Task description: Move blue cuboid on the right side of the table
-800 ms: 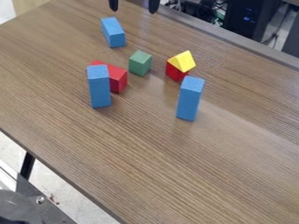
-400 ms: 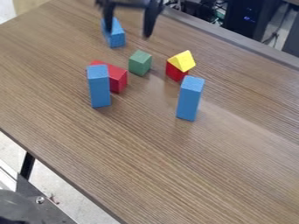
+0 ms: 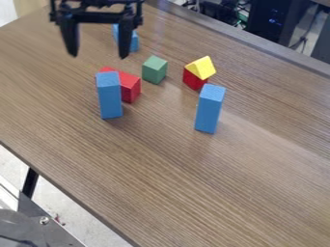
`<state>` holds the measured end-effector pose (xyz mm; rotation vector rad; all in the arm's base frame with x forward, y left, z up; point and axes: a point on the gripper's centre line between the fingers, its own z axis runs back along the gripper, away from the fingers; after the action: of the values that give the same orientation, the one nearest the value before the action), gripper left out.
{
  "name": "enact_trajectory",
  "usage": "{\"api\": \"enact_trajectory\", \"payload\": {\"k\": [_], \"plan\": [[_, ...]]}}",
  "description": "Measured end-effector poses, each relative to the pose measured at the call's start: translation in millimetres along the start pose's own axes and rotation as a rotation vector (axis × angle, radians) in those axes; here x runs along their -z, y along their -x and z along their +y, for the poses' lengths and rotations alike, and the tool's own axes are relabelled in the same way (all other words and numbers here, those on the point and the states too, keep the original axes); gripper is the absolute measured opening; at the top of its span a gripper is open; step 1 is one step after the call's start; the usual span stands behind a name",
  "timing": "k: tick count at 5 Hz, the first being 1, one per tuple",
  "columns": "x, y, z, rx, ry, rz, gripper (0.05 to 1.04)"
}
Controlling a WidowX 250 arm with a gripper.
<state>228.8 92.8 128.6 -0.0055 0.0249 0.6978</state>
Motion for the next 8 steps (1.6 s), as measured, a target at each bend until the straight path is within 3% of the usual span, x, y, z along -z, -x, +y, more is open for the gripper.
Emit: {"api": "enact_trajectory", "payload": {"k": [1, 3, 5, 6, 7, 8], "plan": [[8.3, 11.0, 1.8, 0.008, 0.019, -0.001, 0.998], [45.6, -1.1, -5.3, 0.016, 0.007, 0.015, 0.998], [65.2, -14.0, -12.3, 0.014, -0.014, 0.023, 0.998], [64.8, -15.4, -15.2, 0.006, -0.001, 0.023, 0.962], [64.2, -15.3, -17.9, 0.008, 0.002, 0.021, 0.801], [64.2, -18.2, -20.0, 0.006, 0.011, 0.001, 0.567]]}}
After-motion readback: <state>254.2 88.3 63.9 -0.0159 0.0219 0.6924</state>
